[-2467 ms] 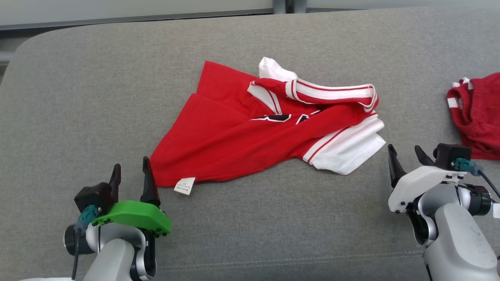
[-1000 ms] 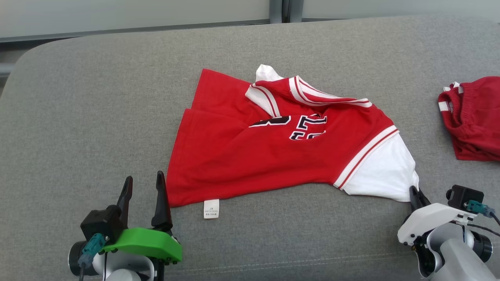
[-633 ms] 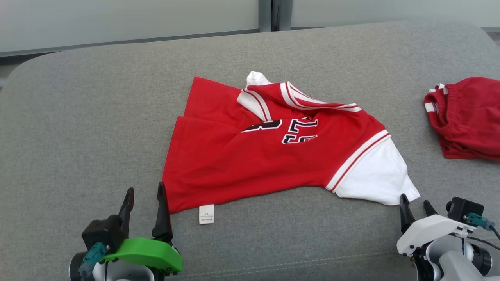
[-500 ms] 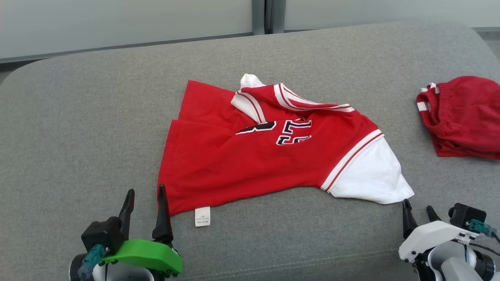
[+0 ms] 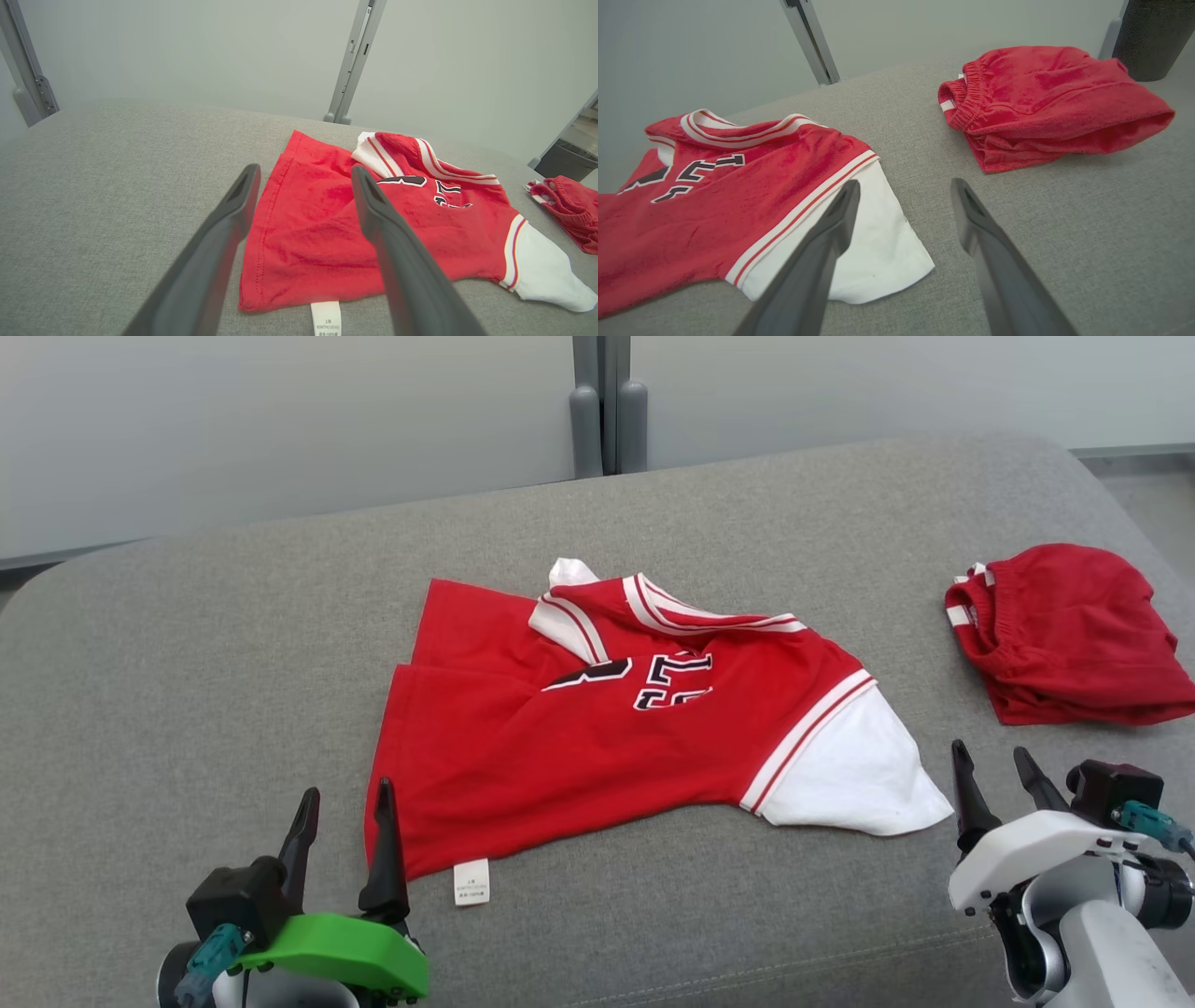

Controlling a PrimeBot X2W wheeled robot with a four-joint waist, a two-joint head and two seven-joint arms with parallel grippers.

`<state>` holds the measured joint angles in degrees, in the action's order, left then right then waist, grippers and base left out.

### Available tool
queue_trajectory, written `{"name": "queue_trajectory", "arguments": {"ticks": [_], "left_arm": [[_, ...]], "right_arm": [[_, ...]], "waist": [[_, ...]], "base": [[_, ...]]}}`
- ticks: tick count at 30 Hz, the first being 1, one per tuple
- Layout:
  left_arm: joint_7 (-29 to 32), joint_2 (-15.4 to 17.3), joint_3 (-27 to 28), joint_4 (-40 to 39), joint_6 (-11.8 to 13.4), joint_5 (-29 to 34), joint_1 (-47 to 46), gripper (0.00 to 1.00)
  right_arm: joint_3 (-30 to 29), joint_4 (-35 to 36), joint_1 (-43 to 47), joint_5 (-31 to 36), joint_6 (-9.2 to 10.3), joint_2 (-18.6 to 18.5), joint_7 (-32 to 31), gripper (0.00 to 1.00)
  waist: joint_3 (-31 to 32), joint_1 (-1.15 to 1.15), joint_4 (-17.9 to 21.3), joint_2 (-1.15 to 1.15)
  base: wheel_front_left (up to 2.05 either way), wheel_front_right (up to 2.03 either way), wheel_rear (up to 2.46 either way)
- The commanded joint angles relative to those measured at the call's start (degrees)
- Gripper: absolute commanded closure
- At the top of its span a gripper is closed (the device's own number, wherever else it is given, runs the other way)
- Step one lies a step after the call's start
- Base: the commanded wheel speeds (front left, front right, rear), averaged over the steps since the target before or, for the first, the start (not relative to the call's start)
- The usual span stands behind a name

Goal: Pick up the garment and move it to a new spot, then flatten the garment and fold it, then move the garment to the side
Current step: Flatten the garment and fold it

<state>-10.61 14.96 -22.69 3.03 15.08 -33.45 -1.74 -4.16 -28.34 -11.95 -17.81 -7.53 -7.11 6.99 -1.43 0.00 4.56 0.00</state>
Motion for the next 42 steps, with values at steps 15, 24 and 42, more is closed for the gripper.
{"name": "queue_trajectory", "arguments": {"ticks": [15,24,42], "left_arm": [[1.6,5.2,2.3,-1.1,-0.8,-2.4,5.4,0.00],[-0.2,5.1,3.8,-0.9,-0.8,-4.4,8.9,0.00],[-0.8,4.8,3.2,-2.4,-0.2,-4.6,10.1,0.00]], "right_arm": [[7.3,15.5,3.2,2.3,0.08,-1.4,-10.9,0.00],[8.2,18.0,5.0,3.4,0.07,0.1,-11.6,0.00],[8.9,19.3,5.2,3.7,0.07,1.5,-8.6,0.00]], "waist": [[4.5,0.00,-1.8,0.00],[5.2,0.00,-1.8,0.00],[5.9,0.00,-1.5,0.00]], "base": [[0.00,0.00,0.00],[0.00,0.00,0.00],[0.00,0.00,0.00]]}}
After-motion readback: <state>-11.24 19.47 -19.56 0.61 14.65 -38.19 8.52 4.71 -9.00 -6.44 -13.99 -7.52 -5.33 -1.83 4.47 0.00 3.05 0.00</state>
